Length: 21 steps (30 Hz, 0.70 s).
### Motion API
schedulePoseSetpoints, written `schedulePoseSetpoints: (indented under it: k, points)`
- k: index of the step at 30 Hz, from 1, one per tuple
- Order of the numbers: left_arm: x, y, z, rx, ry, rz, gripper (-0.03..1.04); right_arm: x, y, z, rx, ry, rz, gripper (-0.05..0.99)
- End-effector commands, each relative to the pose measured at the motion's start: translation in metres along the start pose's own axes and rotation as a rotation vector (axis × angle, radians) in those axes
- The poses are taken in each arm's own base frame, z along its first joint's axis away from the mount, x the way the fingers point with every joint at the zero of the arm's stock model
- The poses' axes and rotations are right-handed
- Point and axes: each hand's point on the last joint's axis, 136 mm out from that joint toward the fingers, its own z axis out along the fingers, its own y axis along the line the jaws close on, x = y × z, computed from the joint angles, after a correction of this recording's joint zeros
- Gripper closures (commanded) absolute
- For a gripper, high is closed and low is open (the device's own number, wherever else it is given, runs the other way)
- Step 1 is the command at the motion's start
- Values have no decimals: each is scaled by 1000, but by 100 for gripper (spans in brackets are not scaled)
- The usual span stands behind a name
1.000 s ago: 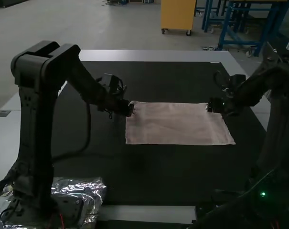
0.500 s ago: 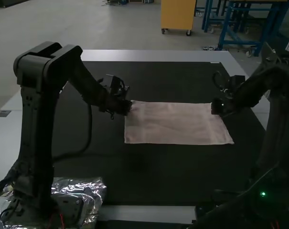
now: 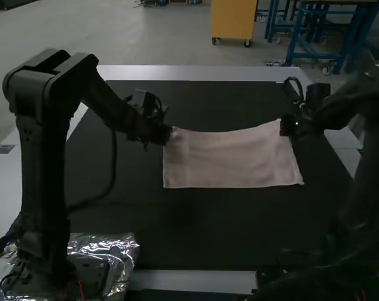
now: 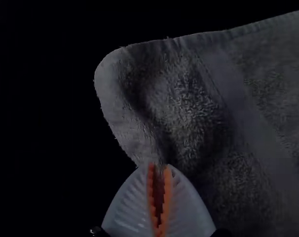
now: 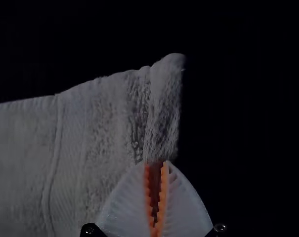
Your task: Fold the towel.
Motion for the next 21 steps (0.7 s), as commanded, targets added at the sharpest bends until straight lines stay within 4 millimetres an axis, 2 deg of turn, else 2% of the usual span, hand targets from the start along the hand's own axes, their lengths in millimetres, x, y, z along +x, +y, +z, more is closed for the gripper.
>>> schedulePoseSetpoints:
  k: [1, 11, 21]
  points:
    - [-6, 1, -14, 9, -18, 3, 99, -7, -9, -17, 4, -30, 27, 96]
    - [-16, -14, -50, 37, -36, 0, 99, 10, -23, -41, -2, -3, 51, 96]
    - [7, -29, -80, 56, 11, -34, 99, 32, -21, -65, -34, 33, 57, 96]
